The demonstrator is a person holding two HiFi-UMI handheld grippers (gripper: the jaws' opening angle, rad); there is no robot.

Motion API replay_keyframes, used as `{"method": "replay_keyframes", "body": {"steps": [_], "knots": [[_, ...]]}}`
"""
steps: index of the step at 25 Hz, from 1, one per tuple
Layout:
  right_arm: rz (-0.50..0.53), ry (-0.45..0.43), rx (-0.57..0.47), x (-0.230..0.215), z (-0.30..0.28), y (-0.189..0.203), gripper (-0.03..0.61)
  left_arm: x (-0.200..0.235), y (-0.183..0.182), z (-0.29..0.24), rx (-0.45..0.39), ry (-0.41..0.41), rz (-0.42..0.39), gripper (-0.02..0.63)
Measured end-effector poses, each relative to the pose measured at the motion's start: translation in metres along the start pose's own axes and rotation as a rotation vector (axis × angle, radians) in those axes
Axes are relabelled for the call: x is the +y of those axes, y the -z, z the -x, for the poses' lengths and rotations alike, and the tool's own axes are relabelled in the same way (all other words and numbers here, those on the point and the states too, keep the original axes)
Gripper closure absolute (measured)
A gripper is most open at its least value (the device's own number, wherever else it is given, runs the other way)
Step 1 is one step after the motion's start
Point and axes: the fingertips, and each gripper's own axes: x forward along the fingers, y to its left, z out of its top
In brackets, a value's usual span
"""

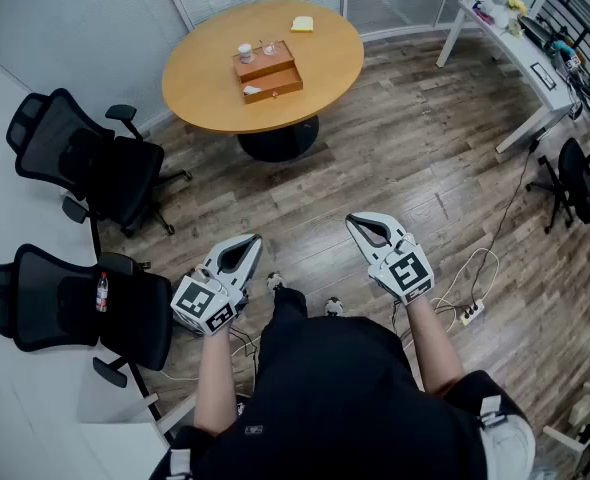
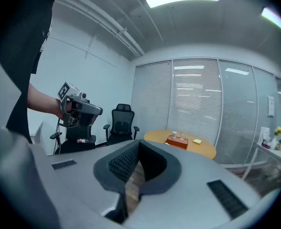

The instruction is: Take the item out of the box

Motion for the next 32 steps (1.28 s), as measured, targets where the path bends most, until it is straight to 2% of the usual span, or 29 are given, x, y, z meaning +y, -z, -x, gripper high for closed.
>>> {"method": "replay_keyframes", "body": {"steps": [11, 17, 32], "knots": [[-0.007, -0.004, 0.019, 0.003, -0.022, -0.001, 0.574, 0.025, 0.0, 0.013, -0.011, -0.02, 0.02, 0.607], [-0.045, 0.027, 0.001, -0.004, -0.05, -0.009, 0.574, 0.069, 0.002, 0.024, 0.001, -0.04, 0.026, 0.607], [-0.038, 0.102, 0.057, -0.016, -0.166, -0.023, 0.574, 0.186, -0.003, 0.021, 0.008, 0.056, 0.05, 0.607]]}}
